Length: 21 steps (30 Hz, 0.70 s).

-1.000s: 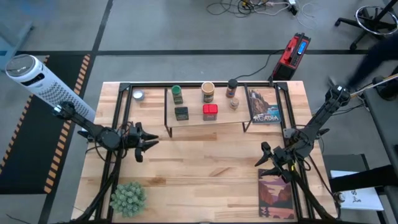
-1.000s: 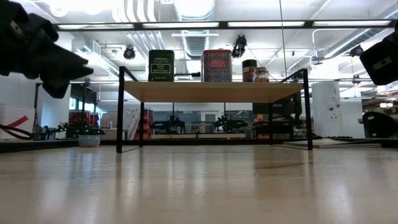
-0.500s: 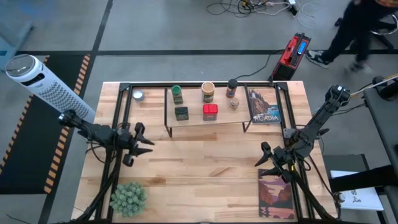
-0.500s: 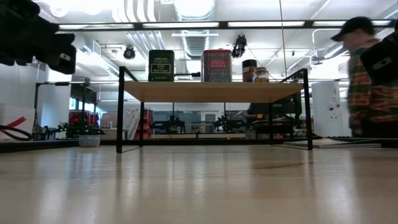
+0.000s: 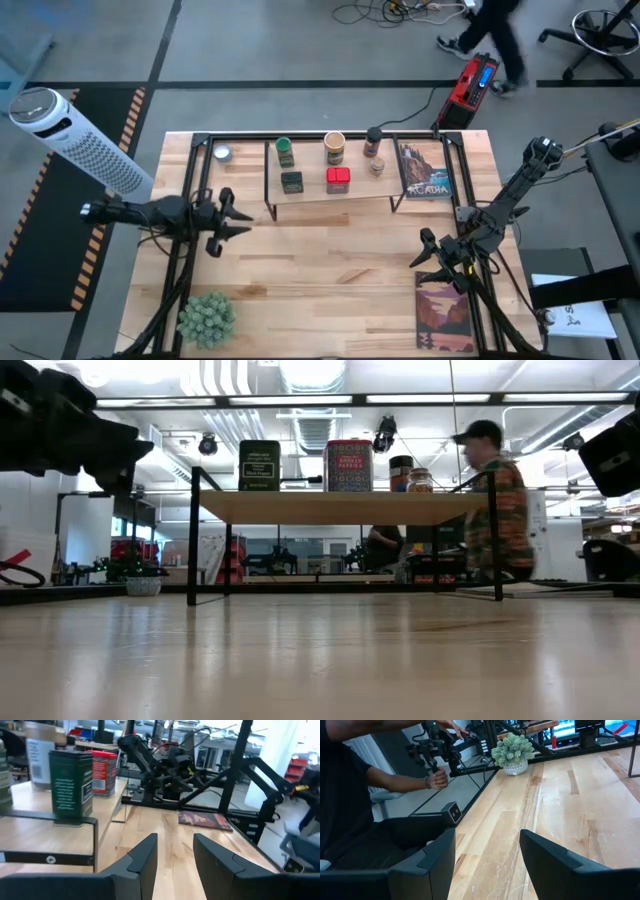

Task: Shelf spices
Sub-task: Return to Home Position

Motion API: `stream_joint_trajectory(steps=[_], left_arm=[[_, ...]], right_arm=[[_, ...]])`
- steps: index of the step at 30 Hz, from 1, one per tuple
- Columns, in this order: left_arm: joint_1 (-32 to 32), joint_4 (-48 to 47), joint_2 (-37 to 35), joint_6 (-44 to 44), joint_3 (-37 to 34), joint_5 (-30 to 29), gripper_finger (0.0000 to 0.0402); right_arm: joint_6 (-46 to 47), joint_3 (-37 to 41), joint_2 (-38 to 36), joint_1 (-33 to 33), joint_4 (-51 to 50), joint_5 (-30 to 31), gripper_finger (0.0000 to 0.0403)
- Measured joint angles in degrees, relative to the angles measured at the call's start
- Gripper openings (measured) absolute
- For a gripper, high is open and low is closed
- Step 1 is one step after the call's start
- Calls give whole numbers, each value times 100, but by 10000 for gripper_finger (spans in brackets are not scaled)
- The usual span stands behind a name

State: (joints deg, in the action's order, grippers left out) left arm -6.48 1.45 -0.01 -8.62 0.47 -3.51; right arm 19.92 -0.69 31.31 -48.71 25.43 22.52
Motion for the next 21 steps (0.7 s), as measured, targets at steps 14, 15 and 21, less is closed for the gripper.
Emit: stream_joint_trajectory(steps=[14,15,21], left_arm=[[39,1,607,-242,69,-7,114],[39,-19,646,-242,68,-8,114],[37,2,916,-243,68,-9,114]], right_arm=[[0,-44,0,0,9,0,199],[0,-44,0,0,6,0,199],[0,-55,0,0,9,0,199]])
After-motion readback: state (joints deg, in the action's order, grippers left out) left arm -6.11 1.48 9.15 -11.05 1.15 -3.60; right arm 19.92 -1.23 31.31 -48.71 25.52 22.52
